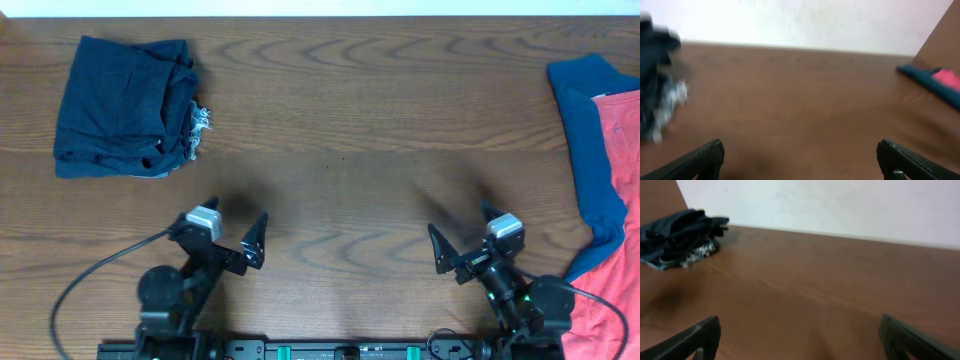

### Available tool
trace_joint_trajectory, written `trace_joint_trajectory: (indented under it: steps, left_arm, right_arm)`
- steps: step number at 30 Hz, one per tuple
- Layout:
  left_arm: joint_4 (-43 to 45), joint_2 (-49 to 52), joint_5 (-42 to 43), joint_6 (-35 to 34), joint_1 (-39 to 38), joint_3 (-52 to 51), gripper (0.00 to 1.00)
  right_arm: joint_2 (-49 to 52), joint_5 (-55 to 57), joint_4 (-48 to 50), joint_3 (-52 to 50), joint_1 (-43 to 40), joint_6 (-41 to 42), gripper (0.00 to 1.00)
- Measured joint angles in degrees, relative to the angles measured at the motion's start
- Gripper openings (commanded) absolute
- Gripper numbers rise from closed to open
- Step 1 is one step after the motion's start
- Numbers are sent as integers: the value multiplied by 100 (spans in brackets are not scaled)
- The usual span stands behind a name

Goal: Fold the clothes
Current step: 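Move the right gripper to the red T-shirt at the right edge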

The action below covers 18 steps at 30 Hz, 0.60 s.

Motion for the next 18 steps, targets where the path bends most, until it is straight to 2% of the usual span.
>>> trace_joint_trajectory:
  steps: [7,12,18]
  left_arm:
    - [-1012,1097,-98,-63,0,1777,98]
    - [-1834,2262,-225,-76,0,2702,98]
    - [-3211,3654,-243,-81,0,4282,98]
  right_arm:
    - [1427,155,-1333,1681,2,173,99]
    - [3101,229,-2144,2946,2,214,99]
    - [5246,-52,-3530,4708,2,197,99]
